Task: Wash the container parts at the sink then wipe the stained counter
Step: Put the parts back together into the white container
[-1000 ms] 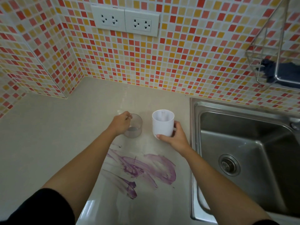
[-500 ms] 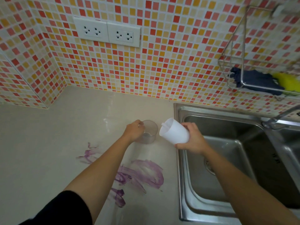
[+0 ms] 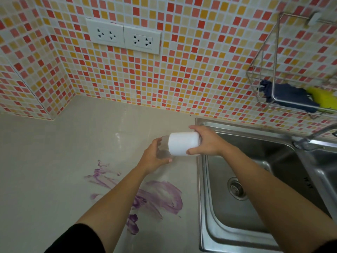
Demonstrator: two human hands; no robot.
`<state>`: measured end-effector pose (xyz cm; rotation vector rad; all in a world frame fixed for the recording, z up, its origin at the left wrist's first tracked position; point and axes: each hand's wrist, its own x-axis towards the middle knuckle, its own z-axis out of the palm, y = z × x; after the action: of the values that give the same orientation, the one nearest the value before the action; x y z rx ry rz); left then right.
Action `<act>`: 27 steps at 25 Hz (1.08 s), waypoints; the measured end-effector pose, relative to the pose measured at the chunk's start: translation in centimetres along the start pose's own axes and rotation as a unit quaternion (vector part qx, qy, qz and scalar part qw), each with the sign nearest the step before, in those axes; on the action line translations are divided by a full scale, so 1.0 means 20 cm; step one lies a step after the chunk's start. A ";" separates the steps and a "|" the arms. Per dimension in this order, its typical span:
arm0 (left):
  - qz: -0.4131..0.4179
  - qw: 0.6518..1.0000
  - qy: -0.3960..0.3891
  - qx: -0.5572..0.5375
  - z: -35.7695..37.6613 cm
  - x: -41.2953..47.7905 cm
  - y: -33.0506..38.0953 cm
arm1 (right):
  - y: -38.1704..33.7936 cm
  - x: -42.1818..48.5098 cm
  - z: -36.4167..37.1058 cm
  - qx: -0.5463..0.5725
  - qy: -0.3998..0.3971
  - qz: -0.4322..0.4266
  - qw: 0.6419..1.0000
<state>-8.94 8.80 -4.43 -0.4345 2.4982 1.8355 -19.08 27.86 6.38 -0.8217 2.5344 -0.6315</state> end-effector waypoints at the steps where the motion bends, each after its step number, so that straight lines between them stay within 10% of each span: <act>1: 0.007 1.000 0.000 0.008 0.00 0.00 -0.01 | -0.04 0.02 -0.01 0.017 -0.005 0.004 1.000; 20: -0.012 1.000 0.001 0.019 -0.03 0.05 -0.04 | -0.17 0.11 0.02 0.140 -0.104 -0.036 0.984; 27: -0.031 0.999 0.002 0.028 -0.03 0.05 -0.05 | -0.20 0.17 0.12 0.026 0.003 -0.041 0.999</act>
<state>-9.59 7.63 -5.40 -0.5090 2.5013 1.7397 -18.63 22.12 5.65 -0.9111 2.4877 -0.7244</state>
